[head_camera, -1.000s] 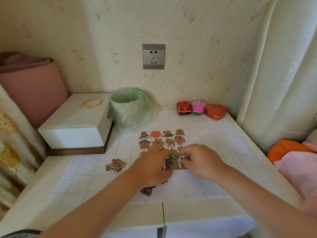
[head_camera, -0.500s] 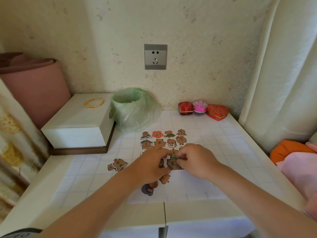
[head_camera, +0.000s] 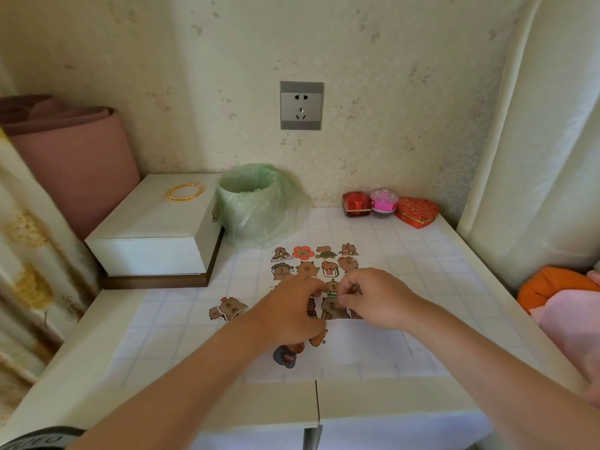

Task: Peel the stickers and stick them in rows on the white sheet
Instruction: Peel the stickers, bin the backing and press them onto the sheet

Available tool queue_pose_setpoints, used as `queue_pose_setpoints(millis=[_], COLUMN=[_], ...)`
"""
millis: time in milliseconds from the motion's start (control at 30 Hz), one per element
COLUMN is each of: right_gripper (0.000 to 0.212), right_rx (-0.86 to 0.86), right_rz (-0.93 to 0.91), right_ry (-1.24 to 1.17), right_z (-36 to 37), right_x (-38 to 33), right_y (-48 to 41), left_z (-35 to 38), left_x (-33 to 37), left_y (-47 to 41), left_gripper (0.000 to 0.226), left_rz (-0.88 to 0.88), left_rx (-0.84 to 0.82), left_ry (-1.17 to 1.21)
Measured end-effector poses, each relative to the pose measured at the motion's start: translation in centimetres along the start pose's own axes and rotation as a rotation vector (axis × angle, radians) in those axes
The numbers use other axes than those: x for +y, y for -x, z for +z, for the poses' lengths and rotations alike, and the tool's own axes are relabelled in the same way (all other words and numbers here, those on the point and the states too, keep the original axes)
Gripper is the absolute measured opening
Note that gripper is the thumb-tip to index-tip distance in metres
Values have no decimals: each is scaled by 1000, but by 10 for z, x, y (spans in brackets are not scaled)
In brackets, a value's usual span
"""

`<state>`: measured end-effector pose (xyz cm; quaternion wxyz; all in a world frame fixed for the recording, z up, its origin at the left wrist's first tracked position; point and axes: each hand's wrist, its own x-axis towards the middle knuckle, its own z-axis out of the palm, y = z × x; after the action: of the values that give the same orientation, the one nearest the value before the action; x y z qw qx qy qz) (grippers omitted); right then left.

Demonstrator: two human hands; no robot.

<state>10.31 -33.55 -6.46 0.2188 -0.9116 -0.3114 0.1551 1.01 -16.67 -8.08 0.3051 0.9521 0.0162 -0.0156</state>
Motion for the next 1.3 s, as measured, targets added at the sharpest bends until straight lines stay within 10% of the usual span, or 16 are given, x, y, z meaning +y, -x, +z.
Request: queue_pose_setpoints(millis=[533, 700, 867, 1300], right_gripper=[9, 10, 52, 25], right_rx=[147, 145, 136, 318], right_rz=[-59, -41, -59, -345], right_ry=[116, 152, 136, 575], right_z=[7, 15, 11, 37], right_x=[-1, -1, 3, 23], right_y=[7, 0, -2, 27], left_z=[-1, 2, 2, 24], left_x=[-2, -1, -6, -25], left_y=[1, 6, 8, 29], left_gripper=[73, 44, 31, 50], left_rz=[31, 139, 182, 403], left_rx=[-87, -10, -12, 152], left_ry=[-199, -251, -268, -623])
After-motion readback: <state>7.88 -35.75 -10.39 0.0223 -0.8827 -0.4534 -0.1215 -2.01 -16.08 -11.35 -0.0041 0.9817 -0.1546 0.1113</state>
